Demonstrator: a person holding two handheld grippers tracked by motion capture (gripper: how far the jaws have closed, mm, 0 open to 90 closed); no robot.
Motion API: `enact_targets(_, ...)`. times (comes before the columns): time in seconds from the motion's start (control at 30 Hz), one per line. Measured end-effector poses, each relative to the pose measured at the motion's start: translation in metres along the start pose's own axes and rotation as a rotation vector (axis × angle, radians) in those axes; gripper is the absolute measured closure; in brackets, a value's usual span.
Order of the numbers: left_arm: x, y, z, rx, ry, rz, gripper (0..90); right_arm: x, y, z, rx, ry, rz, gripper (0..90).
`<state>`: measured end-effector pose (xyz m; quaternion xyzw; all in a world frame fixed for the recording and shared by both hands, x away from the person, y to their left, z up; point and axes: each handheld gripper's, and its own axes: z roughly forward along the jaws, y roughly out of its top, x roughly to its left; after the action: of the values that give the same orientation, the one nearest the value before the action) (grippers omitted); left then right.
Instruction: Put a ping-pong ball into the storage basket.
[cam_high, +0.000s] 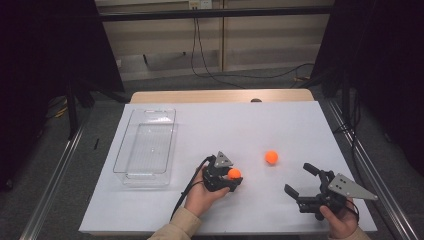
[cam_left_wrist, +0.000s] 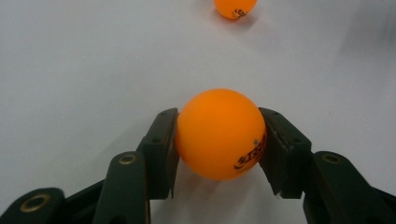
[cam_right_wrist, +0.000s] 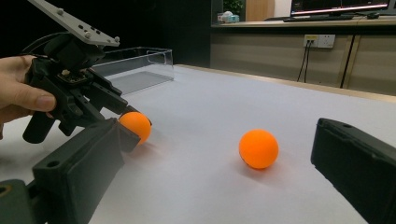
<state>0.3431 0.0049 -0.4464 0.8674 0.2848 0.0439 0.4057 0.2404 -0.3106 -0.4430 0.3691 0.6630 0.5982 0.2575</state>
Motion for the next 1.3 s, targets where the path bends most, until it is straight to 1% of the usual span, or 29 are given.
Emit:
enact_targets(0.4,0.004,0.002,-0.007,-0.005,0.003,-0.029,50.9,0.0,0.0,0.0,0.0,0.0,0.0,1.5)
enact_targets(0.53,0.005,0.003,-0.01,-0.006,0.006,-0.029,50.9,0.0,0.0,0.0,-0.001,0.0,0.001,1.6)
enact_targets(0.67,0.006,0.004,-0.013,-0.01,0.005,-0.042,50.9,0.0,0.0,0.0,-0.002,-0.001,0.002,1.5)
enact_targets(0.7,0.007,0.004,-0.014,-0.007,0.007,-0.039,50.9,0.0,0.0,0.0,-0.002,-0.001,0.002,1.5)
enact_targets(0.93,0.009,0.005,-0.018,-0.014,0.003,-0.064,50.9,-0.001,0.0,0.0,-0.001,-0.001,0.003,1.5)
enact_targets(1.03,0.01,0.005,-0.019,-0.011,0.005,-0.063,50.9,-0.001,0.0,0.0,-0.003,0.001,0.002,1.5)
enact_targets(1.3,0.013,0.005,-0.024,-0.019,0.009,-0.078,50.9,-0.001,0.0,-0.001,-0.002,-0.002,0.006,1.6)
